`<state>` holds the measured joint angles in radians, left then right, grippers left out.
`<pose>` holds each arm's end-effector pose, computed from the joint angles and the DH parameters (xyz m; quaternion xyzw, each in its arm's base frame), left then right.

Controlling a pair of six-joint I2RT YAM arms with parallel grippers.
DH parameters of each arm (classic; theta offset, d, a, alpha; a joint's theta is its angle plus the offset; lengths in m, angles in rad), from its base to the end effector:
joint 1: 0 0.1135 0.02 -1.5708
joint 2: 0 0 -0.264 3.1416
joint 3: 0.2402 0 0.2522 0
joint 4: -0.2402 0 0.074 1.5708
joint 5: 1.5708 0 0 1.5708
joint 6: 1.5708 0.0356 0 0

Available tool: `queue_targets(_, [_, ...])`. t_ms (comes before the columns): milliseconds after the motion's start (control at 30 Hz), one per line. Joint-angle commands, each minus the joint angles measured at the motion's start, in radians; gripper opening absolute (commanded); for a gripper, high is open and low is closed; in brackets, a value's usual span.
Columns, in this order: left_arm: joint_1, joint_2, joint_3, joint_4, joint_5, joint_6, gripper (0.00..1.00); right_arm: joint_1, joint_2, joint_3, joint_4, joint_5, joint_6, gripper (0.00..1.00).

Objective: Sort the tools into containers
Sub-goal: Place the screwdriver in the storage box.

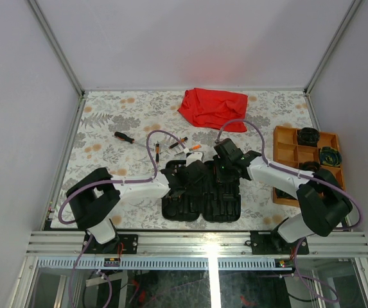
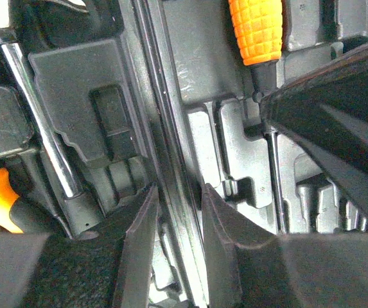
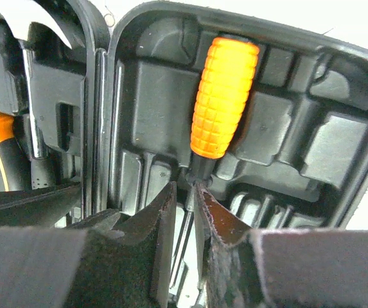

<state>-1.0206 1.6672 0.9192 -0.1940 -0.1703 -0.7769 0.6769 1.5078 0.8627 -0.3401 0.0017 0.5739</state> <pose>0.1777 -0.2781 0.1654 0.0891 0.9437 -0.1908 0.2551 0.2306 0.1852 0.1863 -0.0490 0.9562 0.1683 0.2345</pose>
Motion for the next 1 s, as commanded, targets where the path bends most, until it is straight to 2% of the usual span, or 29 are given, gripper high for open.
queue_targets(0, [-0.013, 0.064, -0.026, -0.032, -0.01, -0.029, 0.16, 0.006, -0.076, -0.004, 0.039, 0.083, 0.023, 0.24])
queue_targets(500, [-0.013, 0.05, -0.027, -0.032, 0.0, -0.031, 0.18, 0.006, 0.014, 0.036, -0.002, 0.065, 0.014, 0.21])
queue_targets(967, [-0.014, 0.045, -0.031, -0.013, 0.007, -0.005, 0.18, 0.004, 0.103, 0.113, -0.161, 0.073, 0.0, 0.13])
